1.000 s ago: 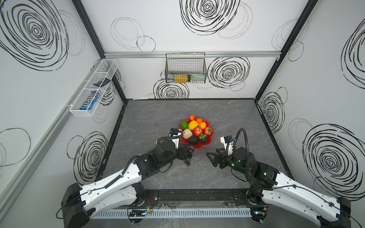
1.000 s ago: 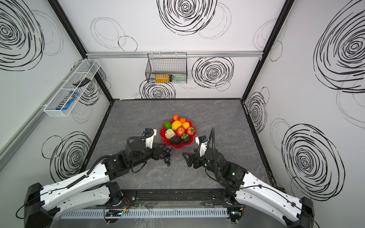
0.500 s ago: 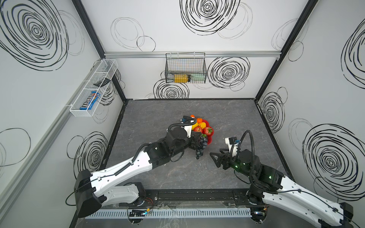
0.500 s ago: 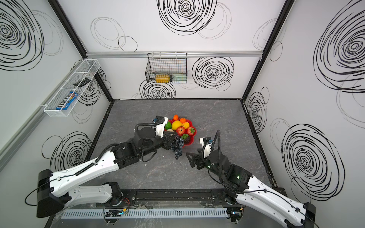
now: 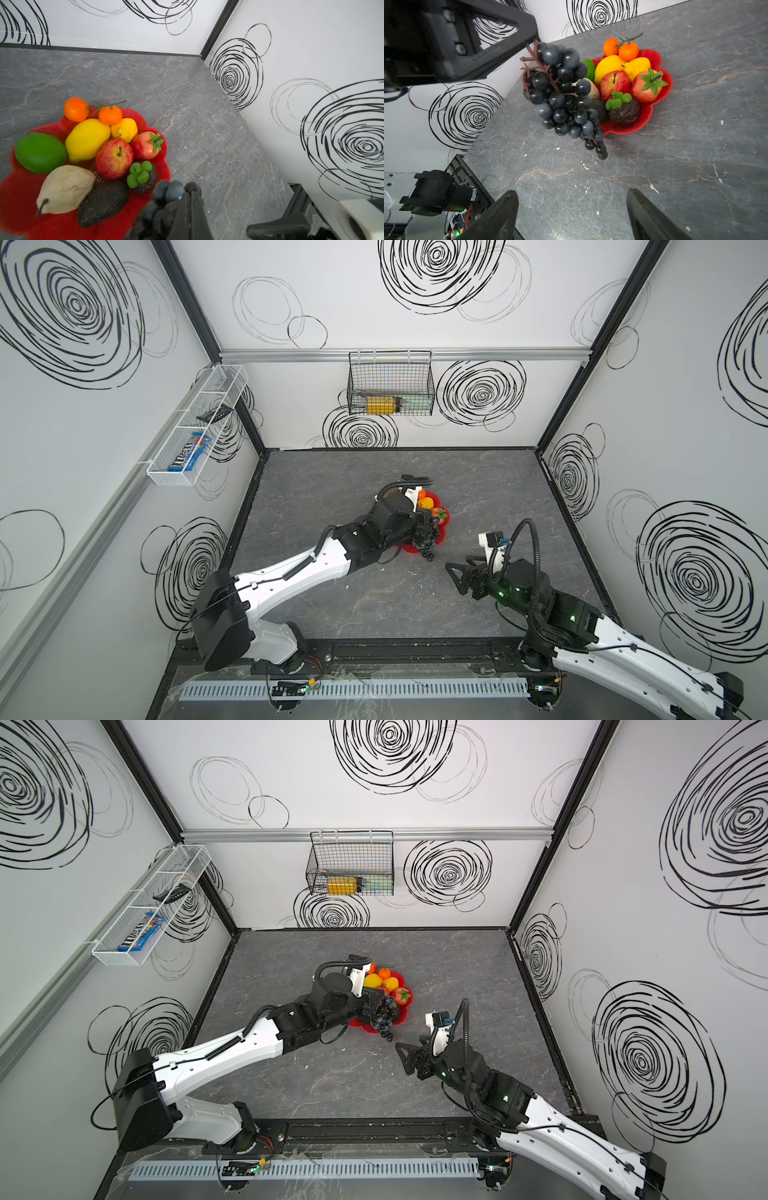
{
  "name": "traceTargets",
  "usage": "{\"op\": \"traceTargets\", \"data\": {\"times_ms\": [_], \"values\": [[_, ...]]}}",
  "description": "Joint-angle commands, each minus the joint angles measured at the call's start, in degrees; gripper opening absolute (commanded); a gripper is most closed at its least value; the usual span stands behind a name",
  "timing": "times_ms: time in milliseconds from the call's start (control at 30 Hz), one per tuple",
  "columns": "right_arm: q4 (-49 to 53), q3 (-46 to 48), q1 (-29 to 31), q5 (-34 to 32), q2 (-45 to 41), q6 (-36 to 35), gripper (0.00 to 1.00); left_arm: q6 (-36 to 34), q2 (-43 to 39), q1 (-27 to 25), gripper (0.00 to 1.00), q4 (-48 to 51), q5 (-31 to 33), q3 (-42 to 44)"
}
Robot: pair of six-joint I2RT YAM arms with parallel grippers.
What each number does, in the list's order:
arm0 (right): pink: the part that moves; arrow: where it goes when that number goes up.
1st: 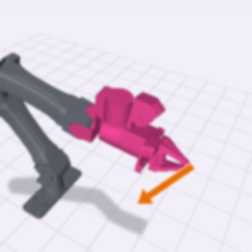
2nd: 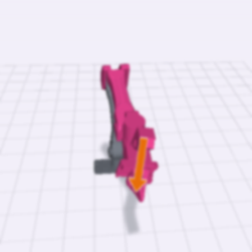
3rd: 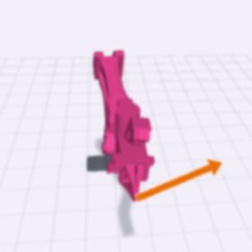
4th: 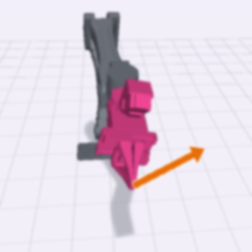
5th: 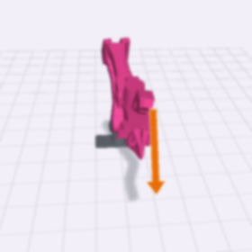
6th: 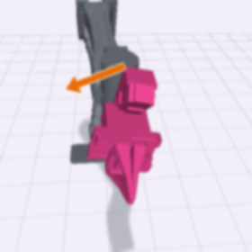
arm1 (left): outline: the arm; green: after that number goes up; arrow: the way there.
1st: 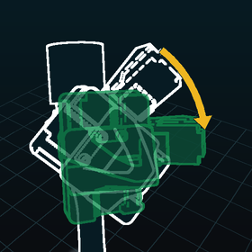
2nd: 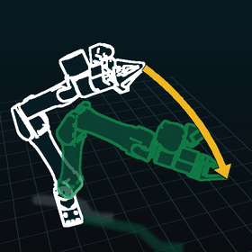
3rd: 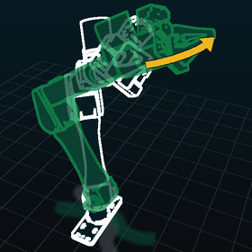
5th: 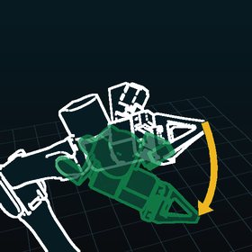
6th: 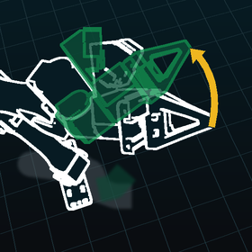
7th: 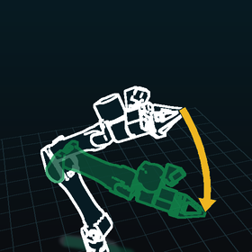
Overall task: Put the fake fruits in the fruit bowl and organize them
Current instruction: 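Carry the grapes over the bowl and lower them onto the near fruits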
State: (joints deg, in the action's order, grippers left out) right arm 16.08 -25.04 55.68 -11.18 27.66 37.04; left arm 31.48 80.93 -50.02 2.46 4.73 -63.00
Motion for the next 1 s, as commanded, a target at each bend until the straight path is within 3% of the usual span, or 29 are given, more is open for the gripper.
{"op": "traceTargets", "data": {"times_ms": [0, 333, 533, 967], "values": [[0.31, 0.60, 0.39, -0.60, -0.48, 0.84, 0.86, -0.20, 0.61, 1.04, 0.00, -5.33, -1.72, -2.04], [-0.03, 1.04, 0.39, -0.44, -0.27, 0.77, 0.86, 0.49, 1.34, 5.93, 0.00, -5.60, -4.65, -3.38], [-0.74, 0.80, 0.35, -0.29, 0.39, 0.76, 0.86, -0.01, 2.46, 5.99, 0.00, -4.88, -4.86, -4.31], [-1.60, 1.48, 0.31, 0.35, 1.27, 0.67, 0.86, 2.97, 1.11, 4.67, 0.00, -7.39, -6.93, 2.36]]}}
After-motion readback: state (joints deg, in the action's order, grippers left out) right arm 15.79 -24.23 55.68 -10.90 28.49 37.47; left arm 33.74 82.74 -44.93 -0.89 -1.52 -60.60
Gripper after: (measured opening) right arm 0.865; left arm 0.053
